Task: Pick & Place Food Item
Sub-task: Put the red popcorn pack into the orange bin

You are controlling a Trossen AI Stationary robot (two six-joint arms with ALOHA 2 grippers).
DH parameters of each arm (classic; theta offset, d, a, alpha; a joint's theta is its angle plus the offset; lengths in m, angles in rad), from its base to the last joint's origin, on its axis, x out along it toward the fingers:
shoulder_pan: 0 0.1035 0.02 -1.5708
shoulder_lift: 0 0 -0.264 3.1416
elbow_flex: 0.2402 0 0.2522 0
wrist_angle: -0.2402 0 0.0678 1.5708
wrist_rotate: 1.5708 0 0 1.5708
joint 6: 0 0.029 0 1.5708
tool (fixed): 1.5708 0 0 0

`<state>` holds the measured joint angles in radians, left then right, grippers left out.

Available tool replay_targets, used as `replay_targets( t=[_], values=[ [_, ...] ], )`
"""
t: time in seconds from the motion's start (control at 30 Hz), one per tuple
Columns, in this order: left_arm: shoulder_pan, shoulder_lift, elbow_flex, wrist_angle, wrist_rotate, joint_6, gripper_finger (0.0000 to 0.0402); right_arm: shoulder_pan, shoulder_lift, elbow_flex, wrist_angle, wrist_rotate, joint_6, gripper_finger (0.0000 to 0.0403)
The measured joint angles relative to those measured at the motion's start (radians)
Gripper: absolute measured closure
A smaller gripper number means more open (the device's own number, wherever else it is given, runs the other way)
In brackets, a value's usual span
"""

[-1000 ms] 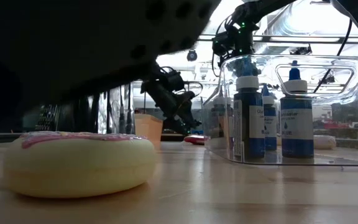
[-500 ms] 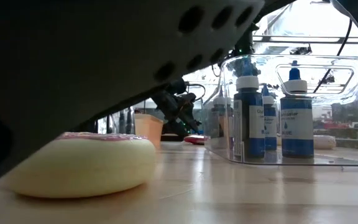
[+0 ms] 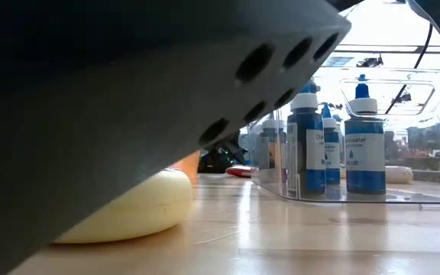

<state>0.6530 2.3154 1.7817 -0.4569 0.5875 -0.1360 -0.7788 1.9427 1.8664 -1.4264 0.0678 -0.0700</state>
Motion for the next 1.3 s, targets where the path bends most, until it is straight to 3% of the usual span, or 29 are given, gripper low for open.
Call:
replay_targets(
  t=[0.33, 0.53, 0.73, 1.1, 1.3],
  values=[
    [0.001, 0.000, 0.000, -0.003, 0.004, 0.001, 0.0179, 0.006, 0.000, -0.043, 0.030, -0.005, 0.060, 0.0257],
    [0.001, 0.001, 0.000, -0.003, 0.004, 0.005, 0.0179, 0.011, 0.000, -0.215, 0.130, -0.153, 0.066, 0.0262],
    [0.001, 0.001, -0.001, -0.004, 0.004, 0.010, 0.0179, 0.046, 0.001, -0.359, 0.248, -0.177, 0.073, 0.0298],
    [0.001, 0.001, -0.001, -0.007, 0.012, 0.012, 0.0179, 0.116, 0.001, -0.504, 0.400, -0.207, 0.099, 0.0389],
    [0.001, 0.001, -0.001, -0.009, 0.013, 0.011, 0.0179, 0.127, 0.001, -0.527, 0.417, -0.199, 0.104, 0.0400]
  ],
)
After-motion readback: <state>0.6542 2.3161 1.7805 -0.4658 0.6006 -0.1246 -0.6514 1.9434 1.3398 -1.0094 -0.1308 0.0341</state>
